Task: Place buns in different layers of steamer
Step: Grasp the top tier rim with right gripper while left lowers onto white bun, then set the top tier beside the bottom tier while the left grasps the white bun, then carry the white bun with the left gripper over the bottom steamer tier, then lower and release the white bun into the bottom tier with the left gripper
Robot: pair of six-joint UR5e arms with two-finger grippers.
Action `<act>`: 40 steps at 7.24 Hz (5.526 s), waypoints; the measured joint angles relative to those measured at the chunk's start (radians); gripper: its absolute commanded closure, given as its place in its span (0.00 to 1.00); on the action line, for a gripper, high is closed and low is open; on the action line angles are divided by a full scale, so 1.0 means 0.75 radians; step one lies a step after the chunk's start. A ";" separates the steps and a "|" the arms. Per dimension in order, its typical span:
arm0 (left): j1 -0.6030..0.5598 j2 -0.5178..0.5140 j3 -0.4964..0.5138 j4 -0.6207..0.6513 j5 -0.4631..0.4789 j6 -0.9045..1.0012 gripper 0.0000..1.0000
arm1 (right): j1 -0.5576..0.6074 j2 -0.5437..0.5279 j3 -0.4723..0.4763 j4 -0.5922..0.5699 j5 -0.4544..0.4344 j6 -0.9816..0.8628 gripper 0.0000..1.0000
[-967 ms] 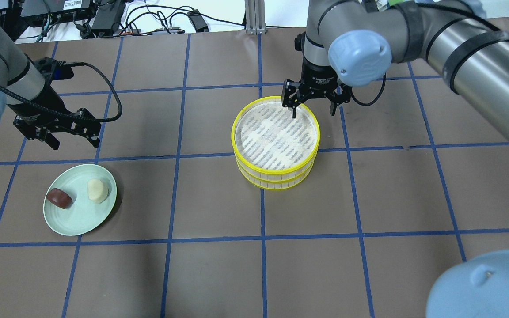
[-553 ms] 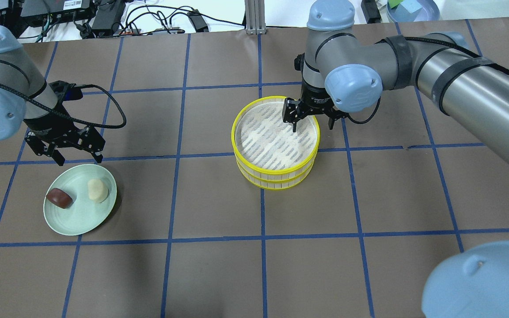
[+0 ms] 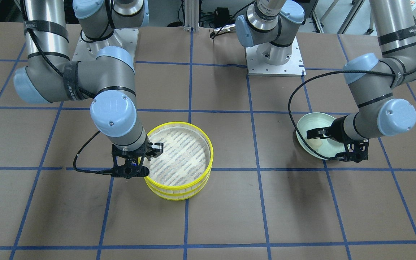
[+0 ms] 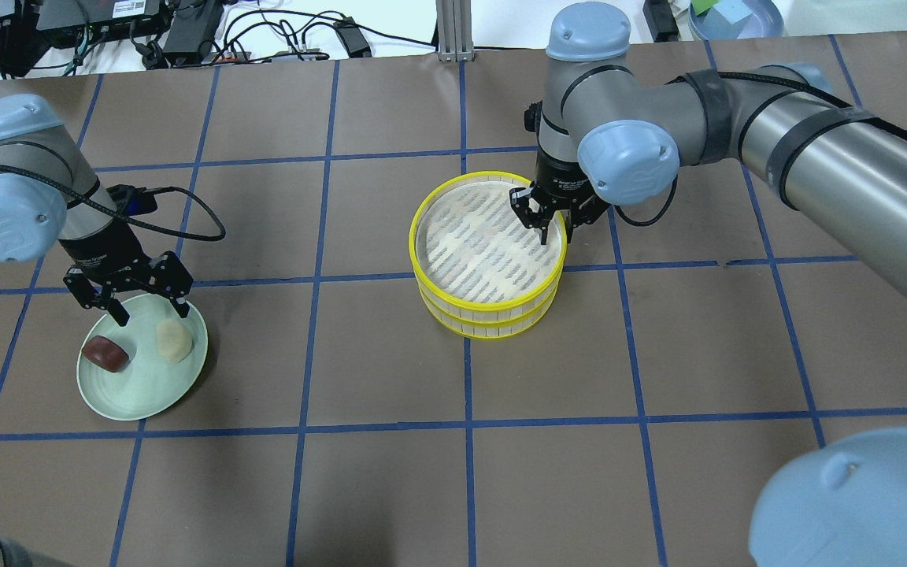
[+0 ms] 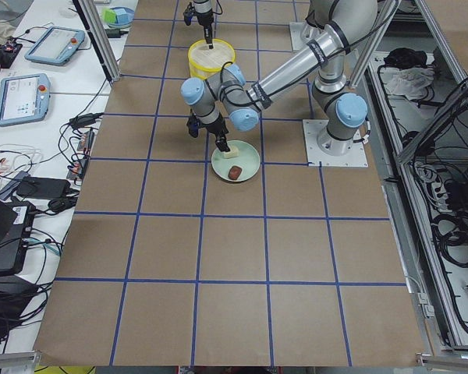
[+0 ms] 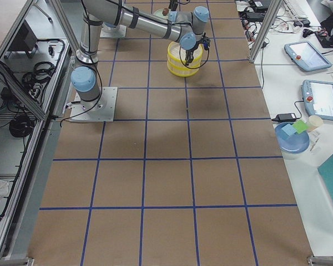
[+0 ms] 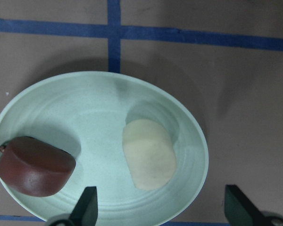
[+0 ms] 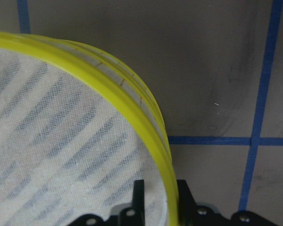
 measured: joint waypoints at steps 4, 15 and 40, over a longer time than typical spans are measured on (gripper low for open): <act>0.026 -0.092 -0.008 0.051 -0.008 -0.001 0.51 | -0.053 -0.148 -0.022 0.123 -0.055 -0.028 1.00; -0.187 0.093 0.293 -0.179 -0.106 -0.202 1.00 | -0.334 -0.617 -0.121 0.619 -0.048 -0.309 1.00; -0.698 -0.075 0.235 0.480 -0.457 -0.854 0.00 | -0.374 -0.594 -0.126 0.670 -0.184 -0.367 1.00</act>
